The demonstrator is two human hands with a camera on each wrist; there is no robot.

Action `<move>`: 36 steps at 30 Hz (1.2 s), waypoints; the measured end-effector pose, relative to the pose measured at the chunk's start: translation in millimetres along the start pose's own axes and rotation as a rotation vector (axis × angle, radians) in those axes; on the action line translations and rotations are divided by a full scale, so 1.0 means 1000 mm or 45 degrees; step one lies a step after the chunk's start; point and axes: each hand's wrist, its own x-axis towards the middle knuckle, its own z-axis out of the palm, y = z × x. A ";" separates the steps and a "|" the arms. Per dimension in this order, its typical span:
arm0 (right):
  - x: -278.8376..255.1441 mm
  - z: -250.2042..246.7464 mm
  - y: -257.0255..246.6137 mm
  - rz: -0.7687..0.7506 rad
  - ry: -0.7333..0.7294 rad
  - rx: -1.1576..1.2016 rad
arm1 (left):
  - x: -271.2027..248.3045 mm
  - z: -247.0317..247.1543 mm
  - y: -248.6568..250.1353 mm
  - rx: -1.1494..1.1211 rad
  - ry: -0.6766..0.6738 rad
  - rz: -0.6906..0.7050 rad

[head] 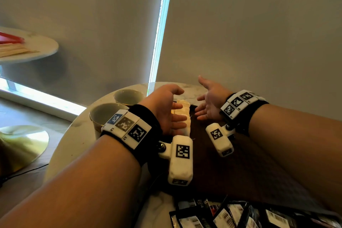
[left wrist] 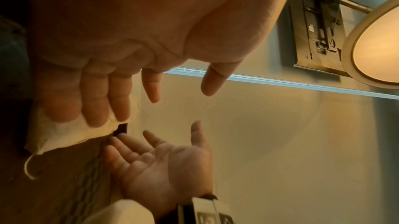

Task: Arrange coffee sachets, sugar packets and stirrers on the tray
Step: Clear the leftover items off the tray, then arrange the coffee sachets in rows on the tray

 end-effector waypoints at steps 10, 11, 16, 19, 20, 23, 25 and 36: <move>0.004 0.027 -0.001 0.004 -0.170 0.005 | 0.009 -0.002 -0.003 0.034 -0.037 -0.058; 0.004 0.026 0.000 -0.001 -0.164 0.015 | 0.009 -0.002 -0.004 0.026 -0.031 -0.054; -0.005 0.002 0.001 -0.070 -0.055 0.032 | 0.007 0.002 -0.003 -0.037 -0.010 0.012; -0.029 -0.026 0.001 -0.096 -0.035 0.028 | 0.000 0.005 0.000 -0.068 0.000 0.092; -0.040 -0.037 0.001 -0.112 -0.018 0.010 | -0.002 0.006 0.001 -0.093 0.008 0.120; -0.080 -0.074 0.011 -0.171 0.072 -0.113 | -0.010 0.010 0.003 -0.167 0.045 0.194; -0.112 -0.101 0.025 -0.205 0.140 -0.206 | -0.015 0.017 0.002 -0.194 0.065 0.229; -0.255 -0.140 0.130 -0.306 0.045 -1.124 | -0.043 0.060 -0.011 -0.097 0.008 0.400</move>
